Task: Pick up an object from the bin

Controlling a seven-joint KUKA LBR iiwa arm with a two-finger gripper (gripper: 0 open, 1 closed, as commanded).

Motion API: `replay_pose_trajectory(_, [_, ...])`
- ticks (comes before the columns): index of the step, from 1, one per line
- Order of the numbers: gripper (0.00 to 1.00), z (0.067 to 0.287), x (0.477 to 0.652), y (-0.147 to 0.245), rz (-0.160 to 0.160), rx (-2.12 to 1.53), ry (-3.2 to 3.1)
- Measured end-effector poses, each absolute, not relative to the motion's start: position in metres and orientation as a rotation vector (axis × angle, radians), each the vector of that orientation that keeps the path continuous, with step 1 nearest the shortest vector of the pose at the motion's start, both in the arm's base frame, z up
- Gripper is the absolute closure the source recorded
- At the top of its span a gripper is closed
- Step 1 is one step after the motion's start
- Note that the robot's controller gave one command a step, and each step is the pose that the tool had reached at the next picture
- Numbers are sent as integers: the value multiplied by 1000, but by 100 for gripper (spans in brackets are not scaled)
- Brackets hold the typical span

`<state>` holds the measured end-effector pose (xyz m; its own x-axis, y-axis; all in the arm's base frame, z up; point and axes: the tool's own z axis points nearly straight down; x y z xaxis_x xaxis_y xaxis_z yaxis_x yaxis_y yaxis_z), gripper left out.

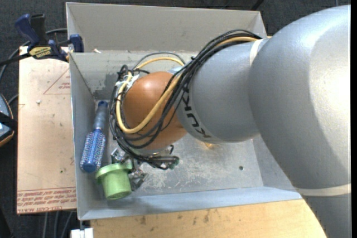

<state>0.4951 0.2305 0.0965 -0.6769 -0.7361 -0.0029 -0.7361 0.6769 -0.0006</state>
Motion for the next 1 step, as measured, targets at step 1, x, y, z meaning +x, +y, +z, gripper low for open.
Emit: replay_pose_trajectory(1, [100,136,495,232,3,-1263,2876])
